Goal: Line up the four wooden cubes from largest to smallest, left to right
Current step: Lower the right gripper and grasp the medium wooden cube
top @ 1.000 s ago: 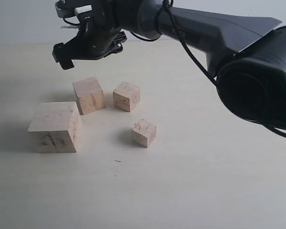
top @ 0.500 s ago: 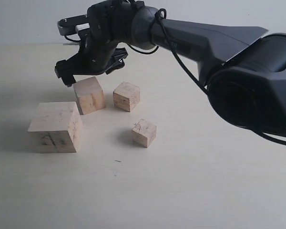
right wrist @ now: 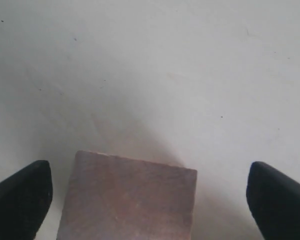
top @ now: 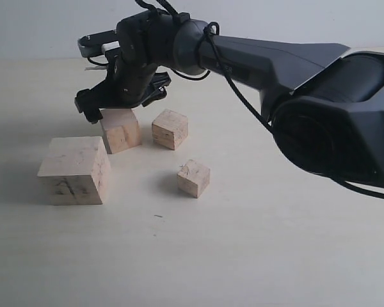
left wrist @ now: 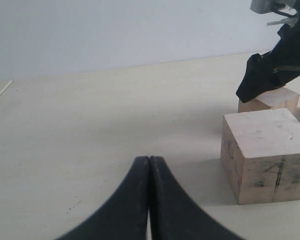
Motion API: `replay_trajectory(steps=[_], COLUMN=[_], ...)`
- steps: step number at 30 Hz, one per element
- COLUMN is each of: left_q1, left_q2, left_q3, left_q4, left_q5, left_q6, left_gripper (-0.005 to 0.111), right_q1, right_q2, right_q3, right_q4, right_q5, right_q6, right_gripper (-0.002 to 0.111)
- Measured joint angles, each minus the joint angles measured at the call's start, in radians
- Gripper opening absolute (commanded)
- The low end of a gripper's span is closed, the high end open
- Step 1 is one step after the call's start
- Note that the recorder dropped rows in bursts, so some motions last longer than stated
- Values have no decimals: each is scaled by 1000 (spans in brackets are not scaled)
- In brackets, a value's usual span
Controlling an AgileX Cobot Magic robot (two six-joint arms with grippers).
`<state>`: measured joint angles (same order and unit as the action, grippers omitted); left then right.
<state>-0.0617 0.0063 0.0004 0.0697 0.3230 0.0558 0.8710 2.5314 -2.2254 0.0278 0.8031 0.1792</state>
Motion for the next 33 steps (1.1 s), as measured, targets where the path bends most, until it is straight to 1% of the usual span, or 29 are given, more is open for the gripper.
replay_trajectory(steps=[6,15,18,19,20,22,24,25,27,28,31,33], left_q1=[0,0,0,0,0,0,0,0,0,0,0,0], left_q2=[0,0,0,0,0,0,0,0,0,0,0,0], left_q3=[0,0,0,0,0,0,0,0,0,0,0,0], left_q4=[0,0,0,0,0,0,0,0,0,0,0,0], left_q5=[0,0,0,0,0,0,0,0,0,0,0,0], left_q6=[0,0,0,0,0,0,0,0,0,0,0,0], left_gripper=[0,0,0,0,0,0,0,0,0,0,0,0], right_q1=[0,0,0,0,0,0,0,0,0,0,0,1], right_q2=[0,18,20,20,20,20,20,20,20,20,20,20], right_q3=[0,0,0,0,0,0,0,0,0,0,0,0], right_q4=[0,16,23,26,26,26,28,28,23,16,-16,-51], right_q5=[2,15,24,26,34,43,52,58,62,64,65,65], right_q6=[0,0,0,0,0,0,0,0,0,0,4,4], right_gripper=[99,96,93,90,87,75,59,47,32,21,0,0])
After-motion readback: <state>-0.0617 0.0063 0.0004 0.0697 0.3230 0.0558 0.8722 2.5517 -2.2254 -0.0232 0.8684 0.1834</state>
